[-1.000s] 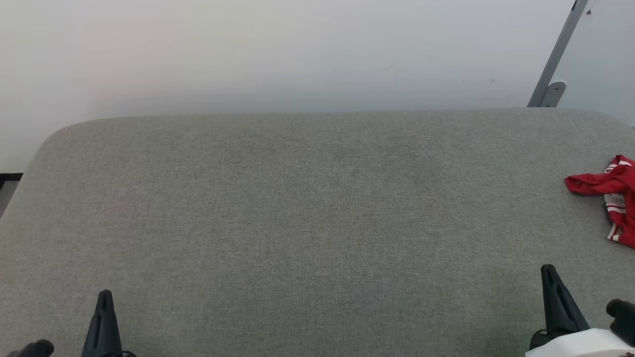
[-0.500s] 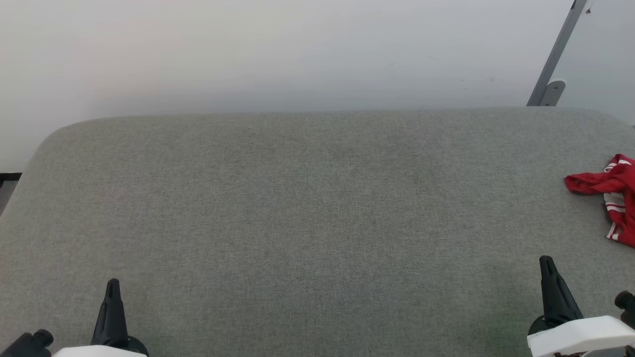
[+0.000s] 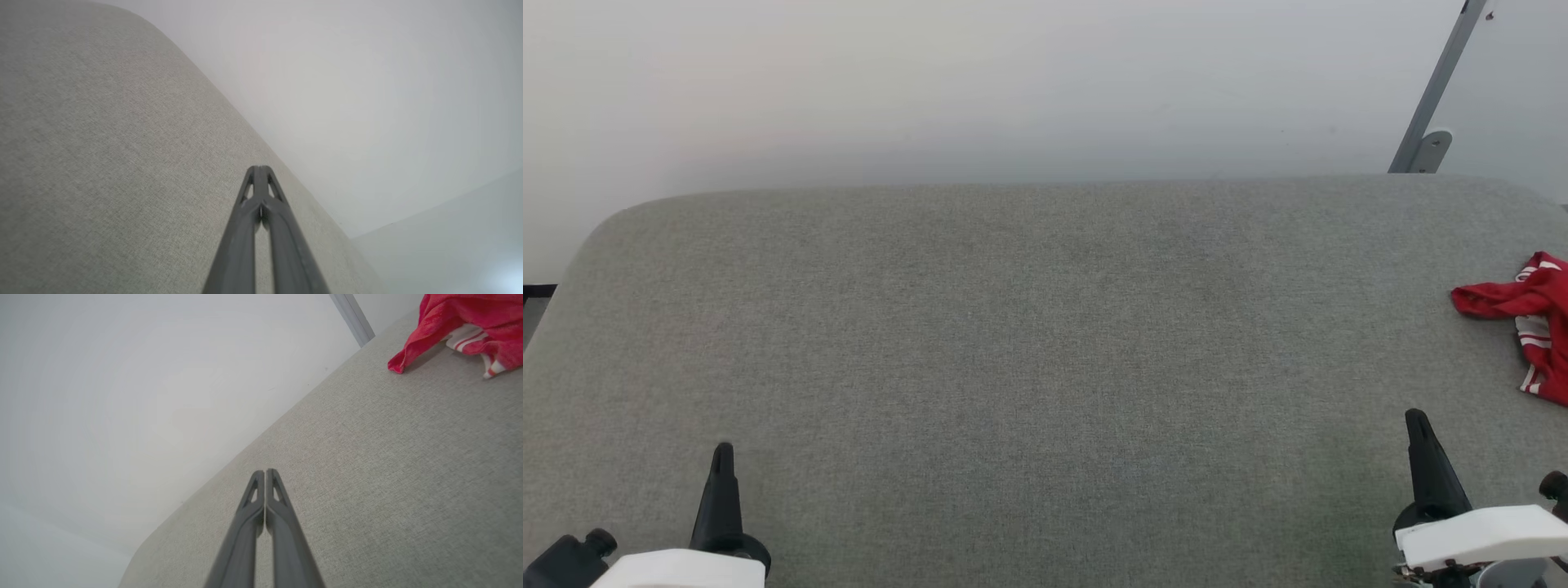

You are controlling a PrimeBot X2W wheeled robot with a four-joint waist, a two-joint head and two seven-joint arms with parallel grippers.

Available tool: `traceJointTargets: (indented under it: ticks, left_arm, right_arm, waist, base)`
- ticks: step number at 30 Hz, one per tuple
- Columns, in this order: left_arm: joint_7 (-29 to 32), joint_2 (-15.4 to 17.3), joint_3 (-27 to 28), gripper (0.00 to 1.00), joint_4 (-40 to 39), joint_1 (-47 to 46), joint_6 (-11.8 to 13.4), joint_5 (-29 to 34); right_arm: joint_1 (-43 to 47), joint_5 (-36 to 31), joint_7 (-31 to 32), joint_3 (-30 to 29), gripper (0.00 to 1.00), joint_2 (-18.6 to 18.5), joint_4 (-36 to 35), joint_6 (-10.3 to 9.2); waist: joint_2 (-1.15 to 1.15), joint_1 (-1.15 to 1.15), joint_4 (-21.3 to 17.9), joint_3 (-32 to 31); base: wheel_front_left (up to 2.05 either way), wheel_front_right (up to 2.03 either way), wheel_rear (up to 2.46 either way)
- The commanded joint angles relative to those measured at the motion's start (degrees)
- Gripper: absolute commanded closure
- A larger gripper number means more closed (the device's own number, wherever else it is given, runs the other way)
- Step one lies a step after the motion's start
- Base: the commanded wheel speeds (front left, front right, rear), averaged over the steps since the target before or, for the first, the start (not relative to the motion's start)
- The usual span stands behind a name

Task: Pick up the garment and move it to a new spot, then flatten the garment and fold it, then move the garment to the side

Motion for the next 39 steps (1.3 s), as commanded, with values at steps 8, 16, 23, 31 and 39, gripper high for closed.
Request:
traceJointTargets:
  ticks: [8, 16, 23, 31, 39]
  left_arm:
    - [1.75, 0.10, -0.32, 1.00, 0.08, -2.35, -0.13, -6.16]
    - [3.05, -0.14, -0.59, 1.00, 0.57, -3.36, -0.16, -10.76]
    - [4.17, -0.34, -0.81, 1.00, 0.98, -4.27, -0.17, -14.53]
    - [5.21, -0.52, -1.02, 1.00, 1.39, -5.03, -0.19, -18.06]
    - [6.35, -0.73, -1.26, 1.00, 1.82, -5.78, -0.21, -21.85]
  right_arm:
    - [-2.21, 6.59, 1.83, -0.29, 1.00, 0.30, -0.12, 0.00]
    - [-3.02, 11.66, 3.11, -0.39, 1.00, 0.69, 0.14, 0.00]
    - [-3.59, 15.80, 4.19, -0.47, 1.00, 1.01, 0.38, 0.00]
    - [-4.25, 19.72, 5.29, -0.53, 1.00, 1.31, 0.59, 0.00]
    - [-4.79, 23.87, 6.41, -0.61, 1.00, 1.63, 0.84, 0.00]
  waist:
    - [0.00, 0.00, -0.08, 0.07]
    - [0.00, 0.00, -0.15, 0.14]
    - [0.00, 0.00, -0.21, 0.20]
    - [0.00, 0.00, -0.28, 0.25]
    - [0.00, 0.00, -0.35, 0.32]
  base:
    - [0.00, 0.00, 0.00]
    - [0.00, 0.00, 0.00]
    - [0.00, 0.00, 0.00]
    - [0.00, 0.00, 0.00]
    - [0.00, 0.00, 0.00]
